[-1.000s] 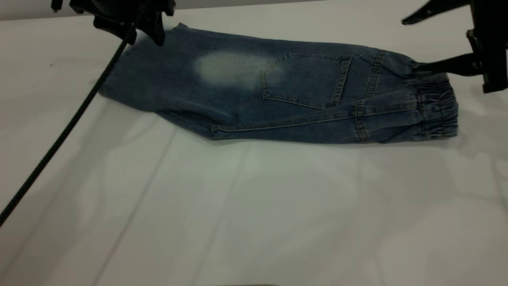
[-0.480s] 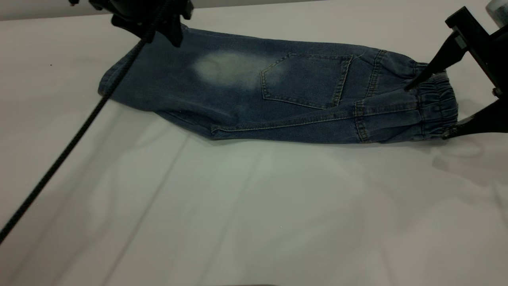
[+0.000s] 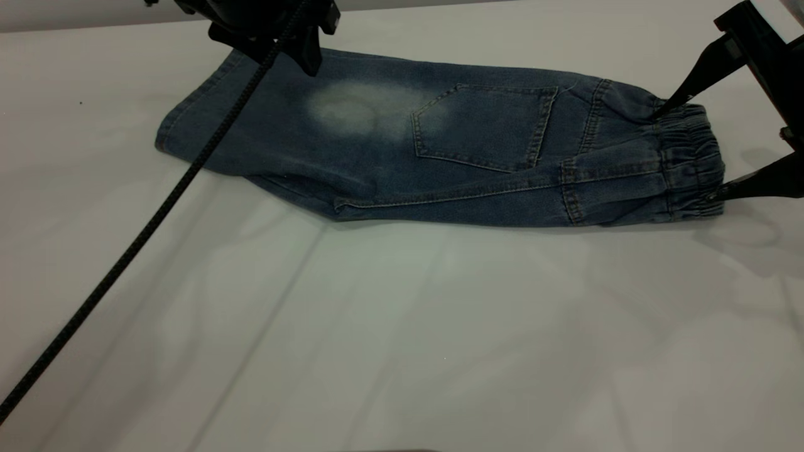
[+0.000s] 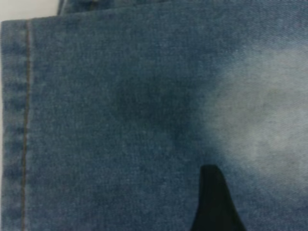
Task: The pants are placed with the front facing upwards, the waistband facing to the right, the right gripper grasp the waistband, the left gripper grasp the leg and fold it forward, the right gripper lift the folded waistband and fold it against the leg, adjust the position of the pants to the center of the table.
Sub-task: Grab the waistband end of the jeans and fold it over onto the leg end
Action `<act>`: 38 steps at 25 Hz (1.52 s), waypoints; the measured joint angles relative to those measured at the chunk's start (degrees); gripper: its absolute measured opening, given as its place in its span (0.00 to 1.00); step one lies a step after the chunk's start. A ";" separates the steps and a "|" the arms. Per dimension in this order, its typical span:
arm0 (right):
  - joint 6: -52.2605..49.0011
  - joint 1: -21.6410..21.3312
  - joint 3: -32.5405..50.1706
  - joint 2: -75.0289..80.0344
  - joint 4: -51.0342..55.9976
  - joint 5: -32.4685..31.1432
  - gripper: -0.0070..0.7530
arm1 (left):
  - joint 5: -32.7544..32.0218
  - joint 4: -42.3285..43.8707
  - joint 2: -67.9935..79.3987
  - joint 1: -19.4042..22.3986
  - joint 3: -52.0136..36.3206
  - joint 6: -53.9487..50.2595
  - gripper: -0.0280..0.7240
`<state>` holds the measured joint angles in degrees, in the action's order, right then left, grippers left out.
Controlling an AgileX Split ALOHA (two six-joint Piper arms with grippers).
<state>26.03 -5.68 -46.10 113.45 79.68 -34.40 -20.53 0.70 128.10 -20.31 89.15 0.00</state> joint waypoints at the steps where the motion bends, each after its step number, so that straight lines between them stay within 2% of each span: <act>1: -0.43 0.00 0.00 0.41 0.00 -1.05 0.79 | 0.00 0.00 0.00 -0.15 0.00 0.00 0.59; 4: -0.99 0.00 0.00 2.51 -0.13 -5.23 0.78 | 0.00 0.00 0.00 -0.29 0.00 0.00 0.59; 7: -0.91 0.00 0.00 4.76 2.27 -6.26 0.78 | 0.04 0.00 0.00 -0.29 0.00 0.00 0.59; 14: 5.48 0.00 0.00 5.52 13.00 -1.15 0.78 | 0.04 0.00 0.00 -0.29 0.00 0.00 0.59; 19: 6.01 0.00 0.00 6.25 14.18 1.28 0.75 | 0.04 0.00 0.00 -0.35 0.00 0.97 0.59; 21: 6.09 0.05 0.00 6.61 14.81 2.74 0.69 | 0.04 0.00 0.00 -0.72 0.00 1.08 0.59; 23: 6.74 0.05 0.00 6.66 15.25 4.19 0.58 | 0.04 0.00 0.00 -1.45 0.00 1.21 0.59; 27: 11.36 0.05 0.00 6.66 16.70 5.26 0.19 | 0.46 0.00 0.57 -4.33 0.00 2.46 0.59; 28: 12.73 0.05 0.00 6.66 17.39 5.26 0.13 | 0.74 0.00 1.12 -5.20 0.05 2.60 0.59; 30: 16.54 0.05 0.00 6.60 18.12 5.20 0.09 | 1.15 0.00 2.53 -6.69 0.02 2.72 0.59; 38: 36.64 0.05 0.00 -2.16 19.71 5.01 0.09 | 1.78 -0.06 7.46 -13.64 0.02 2.72 0.59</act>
<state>62.67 -5.64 -46.10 111.29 99.39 -29.39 -18.75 0.64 135.56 -33.94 89.17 2.72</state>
